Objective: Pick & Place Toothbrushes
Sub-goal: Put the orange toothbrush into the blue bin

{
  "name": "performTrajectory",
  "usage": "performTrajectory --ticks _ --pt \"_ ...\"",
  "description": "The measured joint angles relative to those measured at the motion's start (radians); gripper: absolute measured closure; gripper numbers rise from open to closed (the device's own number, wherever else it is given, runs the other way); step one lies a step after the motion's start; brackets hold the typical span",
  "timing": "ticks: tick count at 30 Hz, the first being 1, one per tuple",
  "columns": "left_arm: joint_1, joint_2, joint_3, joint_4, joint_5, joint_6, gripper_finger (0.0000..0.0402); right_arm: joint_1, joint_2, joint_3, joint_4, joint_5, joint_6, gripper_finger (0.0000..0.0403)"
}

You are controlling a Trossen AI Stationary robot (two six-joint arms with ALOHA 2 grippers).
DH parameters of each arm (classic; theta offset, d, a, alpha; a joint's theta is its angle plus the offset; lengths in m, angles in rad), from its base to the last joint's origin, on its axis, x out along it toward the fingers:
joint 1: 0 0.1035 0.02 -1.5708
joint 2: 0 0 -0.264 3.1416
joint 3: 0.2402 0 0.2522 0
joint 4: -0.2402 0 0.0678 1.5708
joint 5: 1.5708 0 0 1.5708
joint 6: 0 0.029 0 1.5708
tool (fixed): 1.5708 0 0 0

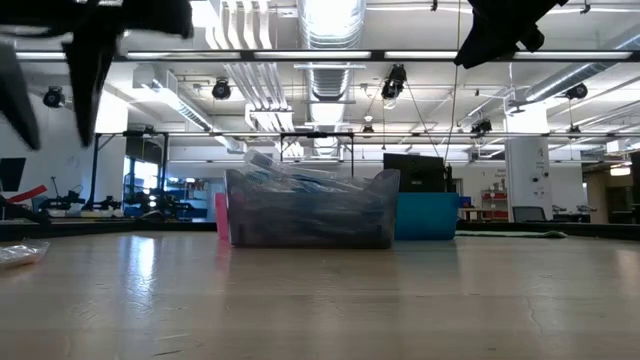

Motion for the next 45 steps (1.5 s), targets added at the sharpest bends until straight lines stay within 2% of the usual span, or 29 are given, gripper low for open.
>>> performTrajectory --ticks 7,22,32,39,45 --pt "0.0 0.0 -0.123 0.19 0.129 0.062 0.028 0.0 0.0 0.0 0.0 0.0 0.0 0.0229" --pt "0.001 0.0 -0.202 0.368 0.215 0.076 0.0296 0.0 0.0 0.0 0.0 -0.022 0.001 0.0198" --pt "-0.001 0.0 -0.289 0.455 0.233 0.06 0.03 0.0 0.0 0.0 0.0 -0.022 0.019 0.0211" --pt "-0.001 -0.005 -0.333 0.505 0.241 0.113 0.0303 0.0 0.0 0.0 0.0 -0.022 0.019 0.0222" --pt "-0.001 -0.004 -0.329 0.51 0.24 0.119 0.0345 0.0 0.0 0.0 -0.001 -0.022 0.019 0.0231"
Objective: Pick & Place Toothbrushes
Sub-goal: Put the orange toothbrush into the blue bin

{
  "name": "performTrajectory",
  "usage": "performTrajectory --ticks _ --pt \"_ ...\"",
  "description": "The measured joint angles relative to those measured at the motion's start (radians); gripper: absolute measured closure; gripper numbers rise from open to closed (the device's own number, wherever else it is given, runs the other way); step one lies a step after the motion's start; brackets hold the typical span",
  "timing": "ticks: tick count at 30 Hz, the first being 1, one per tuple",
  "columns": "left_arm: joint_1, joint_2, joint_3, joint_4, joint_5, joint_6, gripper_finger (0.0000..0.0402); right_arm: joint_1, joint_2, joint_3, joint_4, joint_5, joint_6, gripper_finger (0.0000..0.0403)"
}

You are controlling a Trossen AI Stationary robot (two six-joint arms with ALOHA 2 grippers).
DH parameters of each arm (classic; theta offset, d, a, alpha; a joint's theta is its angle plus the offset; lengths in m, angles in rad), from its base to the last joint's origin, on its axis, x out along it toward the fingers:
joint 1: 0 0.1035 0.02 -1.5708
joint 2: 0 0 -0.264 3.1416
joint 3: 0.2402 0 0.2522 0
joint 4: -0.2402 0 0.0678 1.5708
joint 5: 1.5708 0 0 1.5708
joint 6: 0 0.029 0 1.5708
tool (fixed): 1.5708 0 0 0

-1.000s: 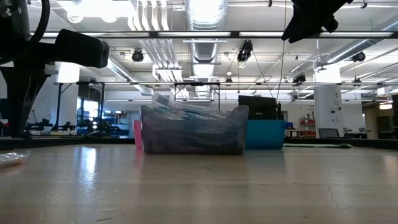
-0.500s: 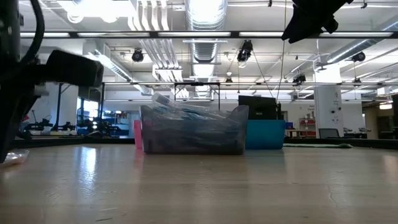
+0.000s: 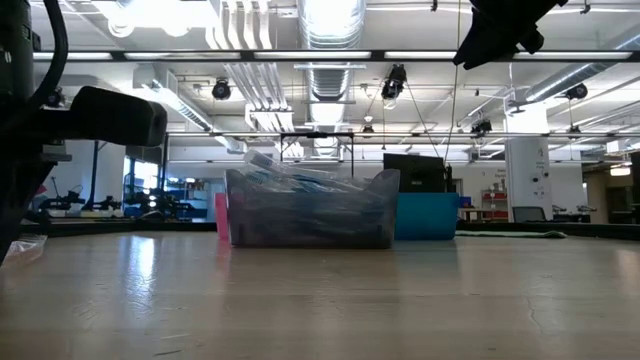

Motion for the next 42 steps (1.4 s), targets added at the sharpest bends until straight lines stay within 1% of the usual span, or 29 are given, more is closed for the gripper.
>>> performTrajectory --ticks 4,9,13,17,20,22,25,27,30,33,36,39,42 --pt "0.0 0.002 0.011 0.004 0.001 0.0 0.0379 0.0 0.0 0.0 0.0 0.0 0.0 0.023" --pt "0.0 0.005 0.047 0.017 0.013 -0.003 0.038 0.0 0.0 0.0 0.0 0.0 0.0 0.0218" --pt "0.0 -0.011 0.12 0.022 0.019 -0.066 0.0377 0.0 0.0 0.0 -0.002 -0.007 0.001 0.0208" --pt "0.009 -0.072 0.171 0.053 0.013 -0.118 0.0377 0.0 0.0 -0.004 -0.003 -0.035 0.004 0.0202" --pt "0.027 -0.138 0.171 0.14 -0.002 -0.178 0.0378 0.0 0.0 -0.021 -0.005 -0.084 -0.001 0.0204" --pt "0.046 -0.189 0.157 0.195 -0.036 -0.223 0.0377 0.0 0.0 -0.037 -0.005 -0.123 -0.002 0.0208" --pt "0.079 -0.256 0.131 0.265 -0.125 -0.286 0.0376 0.002 0.0 -0.071 -0.004 -0.164 -0.009 0.0218" --pt "0.106 -0.3 0.1 0.326 -0.136 -0.283 0.0377 0.009 0.0 -0.104 0.0 -0.18 -0.012 0.0225" --pt "0.143 -0.37 0.011 0.506 -0.11 -0.219 0.0377 0.025 0.0 -0.165 0.024 -0.183 0.004 0.0234" --pt "0.187 -0.428 -0.121 0.765 -0.086 -0.17 0.0377 0.05 0.0 -0.237 0.103 -0.193 0.007 0.0241" --pt "0.245 -0.476 -0.268 1.07 -0.078 -0.164 0.0377 0.084 0.0 -0.309 0.258 -0.224 0.003 0.0247" --pt "0.321 -0.489 -0.396 1.371 -0.007 -0.198 0.0377 0.128 0.0 -0.379 0.45 -0.243 -0.033 0.0254" --pt "0.408 -0.482 -0.49 1.617 0.075 -0.285 0.0377 0.173 0.0 -0.444 0.666 -0.244 -0.111 0.0261"
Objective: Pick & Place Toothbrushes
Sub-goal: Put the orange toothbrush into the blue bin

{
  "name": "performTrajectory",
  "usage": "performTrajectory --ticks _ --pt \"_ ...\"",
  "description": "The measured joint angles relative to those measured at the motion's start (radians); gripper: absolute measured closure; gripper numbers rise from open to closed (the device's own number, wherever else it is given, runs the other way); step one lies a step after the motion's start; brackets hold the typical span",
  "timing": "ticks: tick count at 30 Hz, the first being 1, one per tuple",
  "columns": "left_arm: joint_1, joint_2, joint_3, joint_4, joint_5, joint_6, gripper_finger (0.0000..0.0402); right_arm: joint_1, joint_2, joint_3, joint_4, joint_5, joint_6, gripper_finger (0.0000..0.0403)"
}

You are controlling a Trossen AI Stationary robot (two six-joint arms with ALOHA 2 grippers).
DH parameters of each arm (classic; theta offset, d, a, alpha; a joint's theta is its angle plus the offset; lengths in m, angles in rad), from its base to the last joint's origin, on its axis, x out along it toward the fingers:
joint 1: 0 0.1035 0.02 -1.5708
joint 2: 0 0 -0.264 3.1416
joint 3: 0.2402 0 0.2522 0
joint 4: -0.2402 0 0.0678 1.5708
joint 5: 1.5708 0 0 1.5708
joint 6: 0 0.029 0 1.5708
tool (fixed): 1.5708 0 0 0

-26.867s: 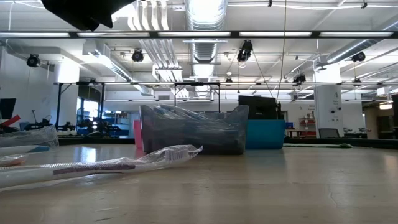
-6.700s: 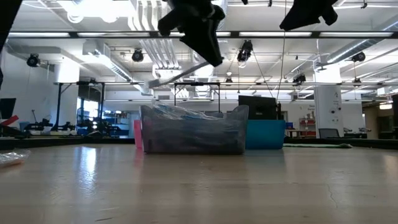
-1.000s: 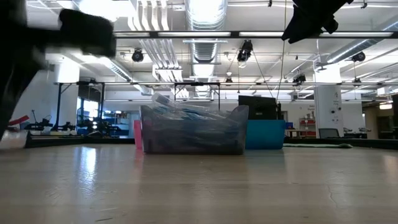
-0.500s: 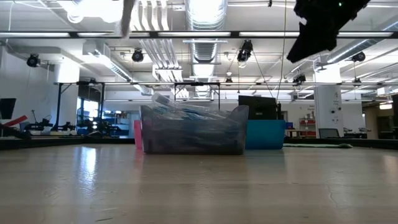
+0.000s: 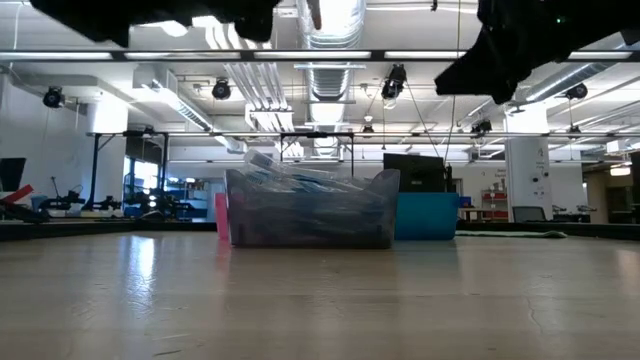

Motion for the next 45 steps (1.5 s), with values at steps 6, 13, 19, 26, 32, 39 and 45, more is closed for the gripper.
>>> performTrajectory --ticks 6,13,19,26,32,39,45 --pt "0.133 0.014 -0.067 0.219 0.119 -0.13 0.0376 0.063 0.0 -0.095 0.319 0.0 -0.113 0.0276" --pt "0.178 0.032 -0.065 0.212 0.123 -0.134 0.0376 0.089 0.0 -0.162 0.538 -0.069 -0.171 0.0293" --pt "0.187 0.121 -0.051 0.238 0.094 -0.144 0.0376 0.095 0.055 -0.15 0.598 -0.197 -0.2 0.0306" --pt "0.188 0.234 0.035 0.231 0.093 -0.157 0.0376 0.111 0.235 -0.033 0.6 -0.207 -0.261 0.0319" --pt "0.188 0.267 0.056 0.231 0.098 -0.16 0.0376 0.129 0.35 0.072 0.6 -0.207 -0.32 0.0318" --pt "0.188 0.269 0.063 0.227 0.111 -0.16 0.0376 0.131 0.434 0.142 0.594 -0.206 -0.332 0.0287" --pt "0.188 0.269 0.063 0.228 0.115 -0.161 0.0376 0.131 0.497 0.192 0.593 -0.206 -0.339 0.0258"
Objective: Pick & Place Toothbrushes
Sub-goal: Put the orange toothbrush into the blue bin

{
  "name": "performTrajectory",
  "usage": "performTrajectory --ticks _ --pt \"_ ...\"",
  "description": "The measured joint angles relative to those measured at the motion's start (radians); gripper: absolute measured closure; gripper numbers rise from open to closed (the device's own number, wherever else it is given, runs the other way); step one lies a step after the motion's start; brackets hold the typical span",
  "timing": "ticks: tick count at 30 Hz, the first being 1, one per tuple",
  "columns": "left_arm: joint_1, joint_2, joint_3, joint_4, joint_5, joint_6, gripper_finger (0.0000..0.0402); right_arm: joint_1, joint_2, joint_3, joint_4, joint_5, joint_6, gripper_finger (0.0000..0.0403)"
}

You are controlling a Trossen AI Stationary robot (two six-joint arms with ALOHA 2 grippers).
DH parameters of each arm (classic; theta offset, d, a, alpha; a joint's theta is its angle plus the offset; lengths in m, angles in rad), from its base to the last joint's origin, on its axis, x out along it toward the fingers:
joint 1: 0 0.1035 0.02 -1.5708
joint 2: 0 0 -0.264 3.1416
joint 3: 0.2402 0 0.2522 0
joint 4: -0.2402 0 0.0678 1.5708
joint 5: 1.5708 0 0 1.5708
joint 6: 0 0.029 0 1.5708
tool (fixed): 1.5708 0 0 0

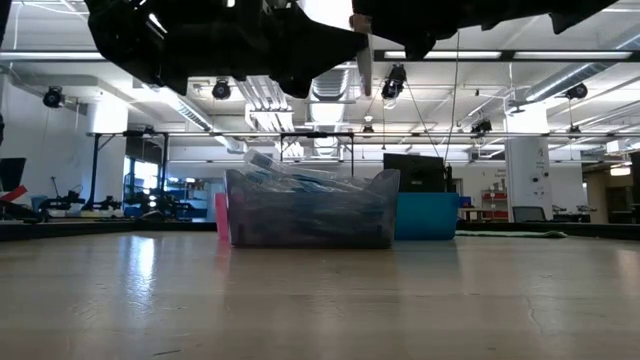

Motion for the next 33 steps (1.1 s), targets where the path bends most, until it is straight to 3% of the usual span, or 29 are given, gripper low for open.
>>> performTrajectory --ticks 5,8,19,25,33 --pt "-0.001 -0.001 0.0 -0.001 0.009 0.0 0.0376 0.0 0.038 0.031 -0.003 0.009 -0.016 0.0244" --pt "-0.001 -0.001 0.0 -0.001 0.01 0.0 0.0376 0.0 0.041 0.035 -0.003 0.012 -0.015 0.0256" --pt "-0.001 -0.001 0.0 -0.009 0.013 0.003 0.0376 0.0 0.038 0.034 -0.006 0.061 -0.012 0.038" --pt "0.0 -0.001 0.0 -0.015 0.013 0.01 0.037 0.0 0.038 0.034 -0.009 0.063 0.0 0.0378" --pt "-0.004 -0.001 0.0 -0.024 0.03 -0.002 0.0323 0.0 0.038 0.034 -0.028 0.061 0.0 0.038"
